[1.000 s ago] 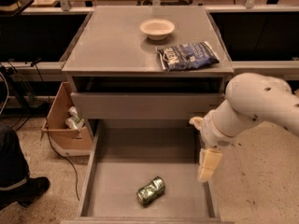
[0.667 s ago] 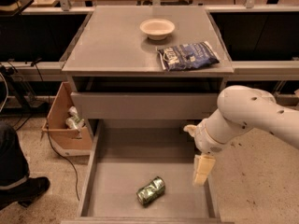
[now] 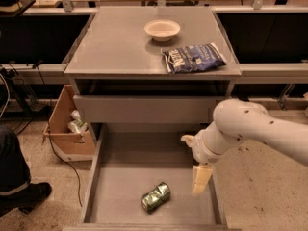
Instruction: Pick green can from middle drawer and place on counter
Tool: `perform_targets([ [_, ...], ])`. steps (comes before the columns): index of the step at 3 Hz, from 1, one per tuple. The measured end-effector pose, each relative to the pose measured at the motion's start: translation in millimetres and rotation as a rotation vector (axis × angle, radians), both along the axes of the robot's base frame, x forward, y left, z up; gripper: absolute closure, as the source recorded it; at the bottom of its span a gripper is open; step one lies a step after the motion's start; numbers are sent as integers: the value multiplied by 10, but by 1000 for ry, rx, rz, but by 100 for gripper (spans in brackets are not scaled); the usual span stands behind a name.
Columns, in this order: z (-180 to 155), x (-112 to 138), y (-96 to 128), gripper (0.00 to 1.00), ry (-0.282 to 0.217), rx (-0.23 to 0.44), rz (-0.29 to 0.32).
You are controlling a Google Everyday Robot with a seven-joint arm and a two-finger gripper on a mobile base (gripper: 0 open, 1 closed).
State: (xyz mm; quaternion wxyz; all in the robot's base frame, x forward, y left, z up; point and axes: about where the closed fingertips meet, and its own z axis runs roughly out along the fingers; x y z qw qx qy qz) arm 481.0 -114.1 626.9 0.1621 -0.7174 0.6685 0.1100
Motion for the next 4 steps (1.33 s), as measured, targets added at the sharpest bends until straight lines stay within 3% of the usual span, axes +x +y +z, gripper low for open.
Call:
perform_targets([
  [2, -924, 127, 205, 0, 12, 24, 102],
  [3, -1565, 157, 241, 0, 4, 62, 142],
  [4, -1940, 185, 253, 0, 9, 84, 148],
])
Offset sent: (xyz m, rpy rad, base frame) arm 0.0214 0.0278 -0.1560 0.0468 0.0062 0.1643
